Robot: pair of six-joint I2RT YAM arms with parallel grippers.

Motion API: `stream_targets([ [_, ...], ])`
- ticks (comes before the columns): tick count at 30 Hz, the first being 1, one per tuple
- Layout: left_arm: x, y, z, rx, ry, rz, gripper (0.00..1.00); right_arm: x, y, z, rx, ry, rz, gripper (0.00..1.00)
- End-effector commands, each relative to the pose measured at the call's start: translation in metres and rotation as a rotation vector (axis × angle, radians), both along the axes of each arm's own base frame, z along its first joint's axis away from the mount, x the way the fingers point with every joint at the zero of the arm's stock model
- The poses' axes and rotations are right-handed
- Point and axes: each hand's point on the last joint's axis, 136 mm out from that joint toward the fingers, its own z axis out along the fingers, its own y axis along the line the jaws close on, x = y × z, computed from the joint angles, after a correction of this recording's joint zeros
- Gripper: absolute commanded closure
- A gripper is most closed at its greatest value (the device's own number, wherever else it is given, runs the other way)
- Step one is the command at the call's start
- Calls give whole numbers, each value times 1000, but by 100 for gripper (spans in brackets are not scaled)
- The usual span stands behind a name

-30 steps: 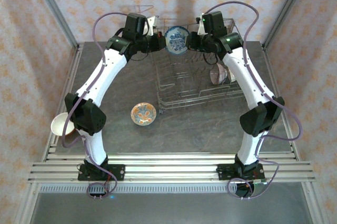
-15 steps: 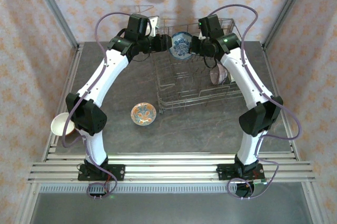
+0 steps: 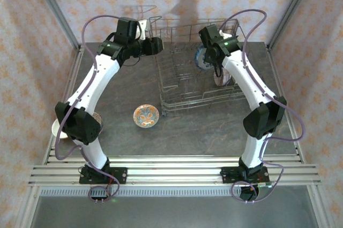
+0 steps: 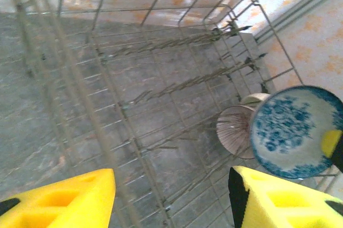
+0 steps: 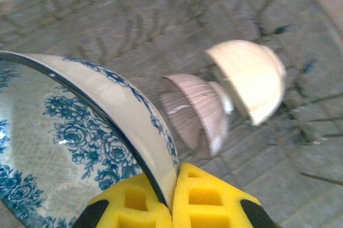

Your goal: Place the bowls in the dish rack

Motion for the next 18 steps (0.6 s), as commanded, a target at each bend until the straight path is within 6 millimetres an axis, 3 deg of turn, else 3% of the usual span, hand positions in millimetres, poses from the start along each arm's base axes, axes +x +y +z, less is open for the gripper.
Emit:
stream_targets([
  [1, -4, 19, -16, 46, 22, 22, 41, -23, -39, 30, -194, -88, -170, 100],
  [5, -7, 28, -35, 62, 64, 29, 41, -32, -49, 31, -327, -77, -253, 100],
  [10, -1, 35, -41, 5, 95, 33, 41, -40, -59, 36, -466, -71, -353, 100],
  [18, -6, 44, -50, 55, 109, 46, 41, -25, -50, 21, -573, -61, -335, 100],
])
